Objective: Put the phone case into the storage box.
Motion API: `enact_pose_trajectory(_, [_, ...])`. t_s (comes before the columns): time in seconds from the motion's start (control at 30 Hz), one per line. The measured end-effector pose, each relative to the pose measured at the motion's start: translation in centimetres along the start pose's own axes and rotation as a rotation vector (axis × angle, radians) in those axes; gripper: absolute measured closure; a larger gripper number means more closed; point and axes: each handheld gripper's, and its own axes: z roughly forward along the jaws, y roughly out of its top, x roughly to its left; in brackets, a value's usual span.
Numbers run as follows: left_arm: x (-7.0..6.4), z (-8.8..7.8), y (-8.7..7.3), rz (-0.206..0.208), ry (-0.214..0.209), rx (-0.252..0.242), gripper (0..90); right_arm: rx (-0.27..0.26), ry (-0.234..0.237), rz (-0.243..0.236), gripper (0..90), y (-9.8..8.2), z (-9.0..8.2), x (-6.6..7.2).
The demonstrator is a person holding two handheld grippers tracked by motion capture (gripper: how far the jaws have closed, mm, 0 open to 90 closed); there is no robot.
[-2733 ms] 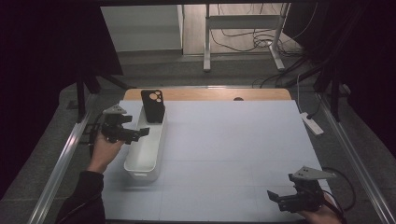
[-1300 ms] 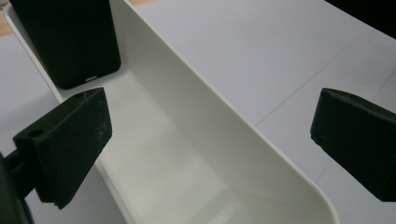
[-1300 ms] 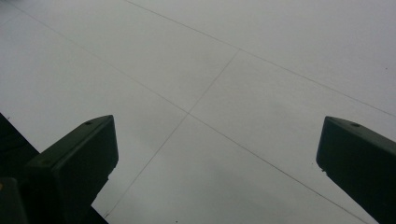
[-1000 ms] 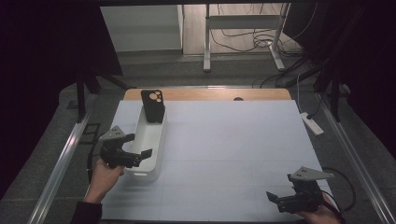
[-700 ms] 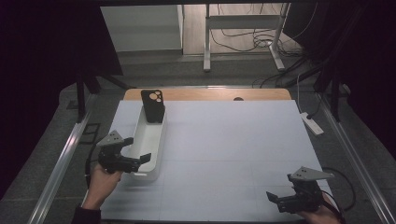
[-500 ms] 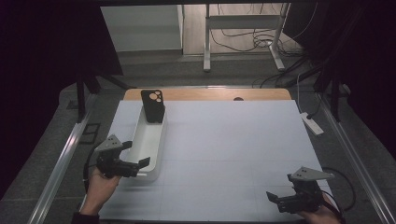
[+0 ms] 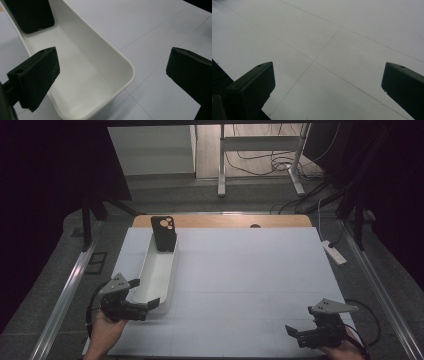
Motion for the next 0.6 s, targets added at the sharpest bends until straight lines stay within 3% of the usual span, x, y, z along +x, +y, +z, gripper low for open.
enact_pose_trajectory(0.27, [-0.4,-0.9,-1.3,-0.015,0.010,-0.003,0.0,0.001,-0.003,-0.002,0.0,0.0,0.0,0.0])
enact_pose_trajectory(0.6, [-1.3,-1.6,-2.5,-0.002,0.049,0.004,0.0,0.000,-0.005,-0.002,0.0,0.0,0.0,0.0])
